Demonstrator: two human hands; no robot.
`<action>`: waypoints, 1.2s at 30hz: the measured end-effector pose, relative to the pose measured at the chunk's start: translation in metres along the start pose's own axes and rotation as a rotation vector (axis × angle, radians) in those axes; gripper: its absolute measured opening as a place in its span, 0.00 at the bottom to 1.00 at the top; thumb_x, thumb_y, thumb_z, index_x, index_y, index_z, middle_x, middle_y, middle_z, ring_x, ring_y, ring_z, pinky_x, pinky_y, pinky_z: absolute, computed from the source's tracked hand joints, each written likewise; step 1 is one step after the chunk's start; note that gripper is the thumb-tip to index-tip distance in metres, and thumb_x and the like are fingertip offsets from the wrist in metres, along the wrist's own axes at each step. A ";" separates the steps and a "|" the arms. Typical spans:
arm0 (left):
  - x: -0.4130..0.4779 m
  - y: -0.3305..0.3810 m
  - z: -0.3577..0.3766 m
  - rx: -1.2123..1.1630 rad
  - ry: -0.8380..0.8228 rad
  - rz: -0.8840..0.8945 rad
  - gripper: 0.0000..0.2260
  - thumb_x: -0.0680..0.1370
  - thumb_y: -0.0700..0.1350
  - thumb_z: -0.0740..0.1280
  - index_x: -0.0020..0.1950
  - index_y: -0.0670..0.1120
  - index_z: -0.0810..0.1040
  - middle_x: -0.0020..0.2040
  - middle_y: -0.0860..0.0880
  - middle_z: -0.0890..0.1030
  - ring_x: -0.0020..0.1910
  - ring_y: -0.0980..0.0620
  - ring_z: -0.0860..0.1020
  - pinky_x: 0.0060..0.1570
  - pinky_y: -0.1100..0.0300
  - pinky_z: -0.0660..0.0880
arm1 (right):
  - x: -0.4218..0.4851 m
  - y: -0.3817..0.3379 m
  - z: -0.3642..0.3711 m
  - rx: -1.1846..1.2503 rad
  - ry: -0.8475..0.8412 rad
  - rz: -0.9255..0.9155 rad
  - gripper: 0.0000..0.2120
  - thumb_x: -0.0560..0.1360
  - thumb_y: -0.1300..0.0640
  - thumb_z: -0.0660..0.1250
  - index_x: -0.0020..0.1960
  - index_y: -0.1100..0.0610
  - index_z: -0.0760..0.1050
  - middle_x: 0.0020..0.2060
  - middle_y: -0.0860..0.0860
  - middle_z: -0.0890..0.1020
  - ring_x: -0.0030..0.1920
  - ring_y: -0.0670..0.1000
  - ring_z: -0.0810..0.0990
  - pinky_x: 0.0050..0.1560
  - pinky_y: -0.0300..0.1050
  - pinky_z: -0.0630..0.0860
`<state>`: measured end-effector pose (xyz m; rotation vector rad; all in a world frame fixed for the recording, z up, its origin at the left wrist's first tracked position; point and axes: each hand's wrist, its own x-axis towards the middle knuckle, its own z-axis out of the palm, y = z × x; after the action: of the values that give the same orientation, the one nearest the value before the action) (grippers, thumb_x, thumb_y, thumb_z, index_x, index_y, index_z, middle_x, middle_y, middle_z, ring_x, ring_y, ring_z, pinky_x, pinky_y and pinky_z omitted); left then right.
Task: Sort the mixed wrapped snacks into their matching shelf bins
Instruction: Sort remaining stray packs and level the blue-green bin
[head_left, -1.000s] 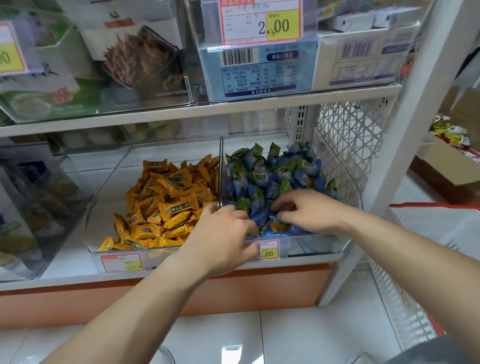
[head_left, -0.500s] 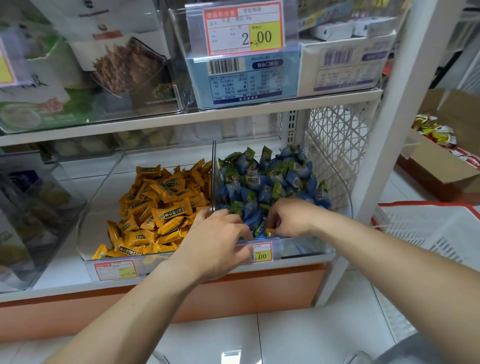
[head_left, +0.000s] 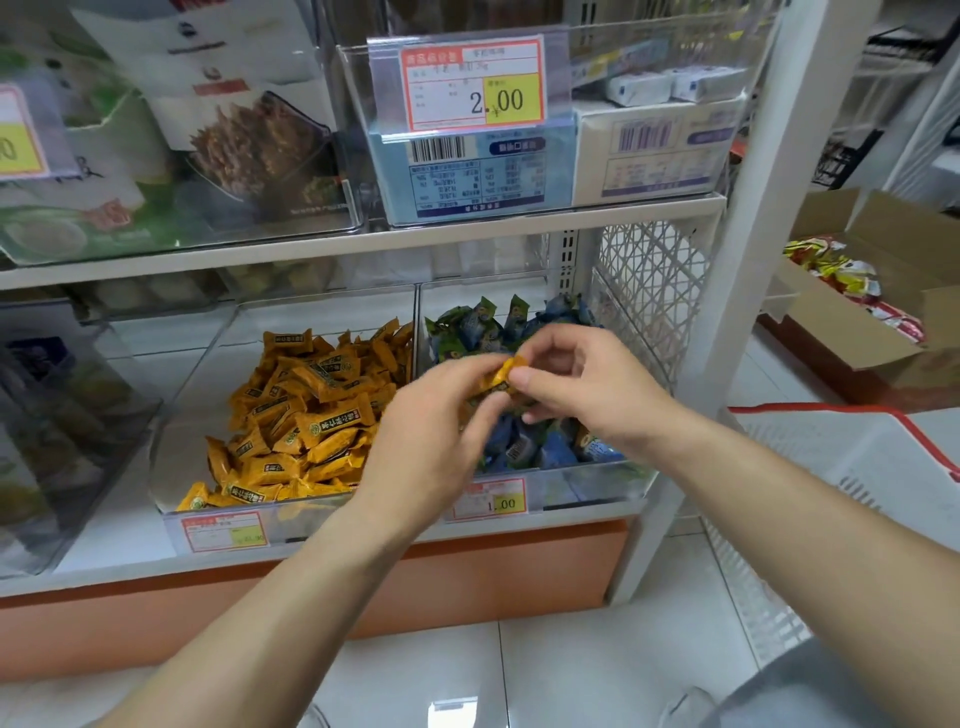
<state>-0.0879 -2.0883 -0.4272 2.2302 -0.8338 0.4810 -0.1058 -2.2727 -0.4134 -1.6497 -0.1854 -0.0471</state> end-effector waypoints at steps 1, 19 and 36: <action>0.002 -0.004 -0.005 0.033 0.036 -0.027 0.15 0.79 0.47 0.69 0.65 0.50 0.78 0.57 0.55 0.82 0.52 0.59 0.78 0.52 0.62 0.77 | 0.001 0.000 -0.001 -0.026 0.033 -0.004 0.01 0.78 0.61 0.69 0.49 0.57 0.78 0.41 0.52 0.85 0.42 0.53 0.86 0.43 0.49 0.83; -0.044 -0.051 -0.012 0.303 -0.181 -0.326 0.38 0.69 0.65 0.72 0.73 0.52 0.64 0.66 0.51 0.74 0.62 0.51 0.75 0.55 0.55 0.75 | 0.011 0.053 -0.021 -1.121 -0.715 0.506 0.42 0.65 0.34 0.73 0.74 0.48 0.66 0.69 0.44 0.73 0.65 0.49 0.73 0.66 0.46 0.70; -0.044 -0.065 -0.011 0.118 -0.195 -0.446 0.17 0.72 0.54 0.76 0.54 0.54 0.72 0.39 0.57 0.79 0.39 0.60 0.77 0.36 0.67 0.72 | 0.028 0.055 -0.005 -1.160 -0.716 0.460 0.35 0.68 0.43 0.76 0.70 0.55 0.69 0.61 0.49 0.76 0.56 0.50 0.76 0.55 0.44 0.75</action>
<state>-0.0766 -2.0259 -0.4752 2.5058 -0.3848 0.1032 -0.0699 -2.2795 -0.4628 -2.7688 -0.3487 0.9581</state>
